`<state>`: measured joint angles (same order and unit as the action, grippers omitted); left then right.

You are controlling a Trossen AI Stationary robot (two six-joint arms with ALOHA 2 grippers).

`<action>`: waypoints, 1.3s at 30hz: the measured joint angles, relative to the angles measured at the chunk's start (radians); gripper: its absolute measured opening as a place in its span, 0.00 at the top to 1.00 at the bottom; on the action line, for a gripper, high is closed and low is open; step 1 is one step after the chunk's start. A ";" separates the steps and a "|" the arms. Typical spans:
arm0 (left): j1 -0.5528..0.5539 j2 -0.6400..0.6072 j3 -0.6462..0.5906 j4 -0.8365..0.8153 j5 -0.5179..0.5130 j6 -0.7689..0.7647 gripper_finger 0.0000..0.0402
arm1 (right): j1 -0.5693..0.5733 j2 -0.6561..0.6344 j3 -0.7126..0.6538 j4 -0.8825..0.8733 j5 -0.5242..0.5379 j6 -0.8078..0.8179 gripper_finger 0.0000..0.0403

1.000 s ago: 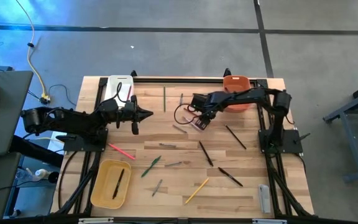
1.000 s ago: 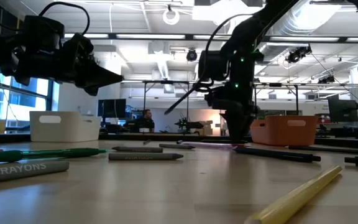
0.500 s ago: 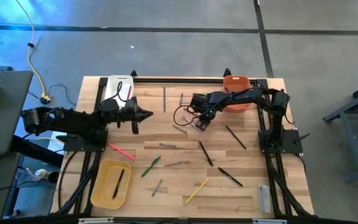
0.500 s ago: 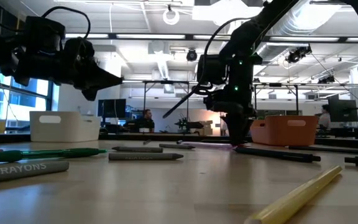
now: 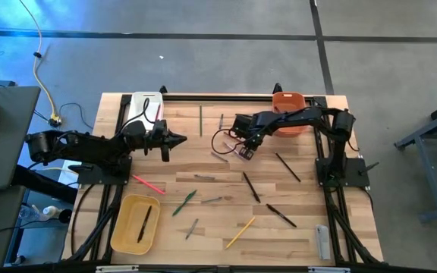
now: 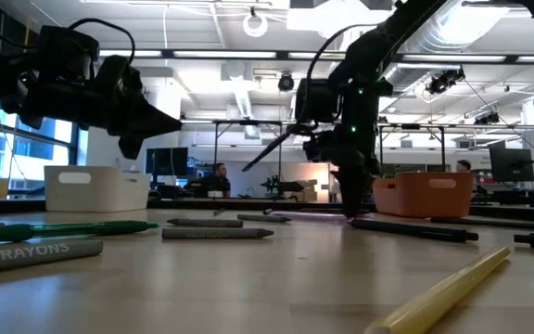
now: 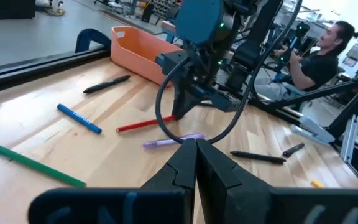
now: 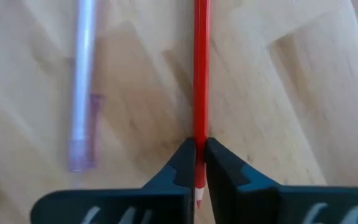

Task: Sort crayons/erasers/pens/pencils in bins
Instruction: Put the red pencil into the white bin

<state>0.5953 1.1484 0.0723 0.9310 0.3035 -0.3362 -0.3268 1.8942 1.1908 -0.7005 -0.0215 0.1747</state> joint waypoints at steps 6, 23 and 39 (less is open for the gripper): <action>0.000 0.000 0.000 0.008 0.006 -0.054 1.00 | 0.050 -0.067 0.002 0.076 -0.006 0.000 0.99; 0.000 0.000 0.000 0.072 0.027 -0.073 0.97 | 0.174 -0.058 -0.064 0.743 -0.050 0.033 0.99; -0.125 0.031 0.158 0.119 0.054 -0.098 0.68 | 0.213 -0.056 -0.363 1.624 -0.040 0.069 0.99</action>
<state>0.4702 1.1797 0.2303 1.0497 0.3572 -0.4347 -0.1134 1.8381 0.8276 0.9239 -0.0612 0.2437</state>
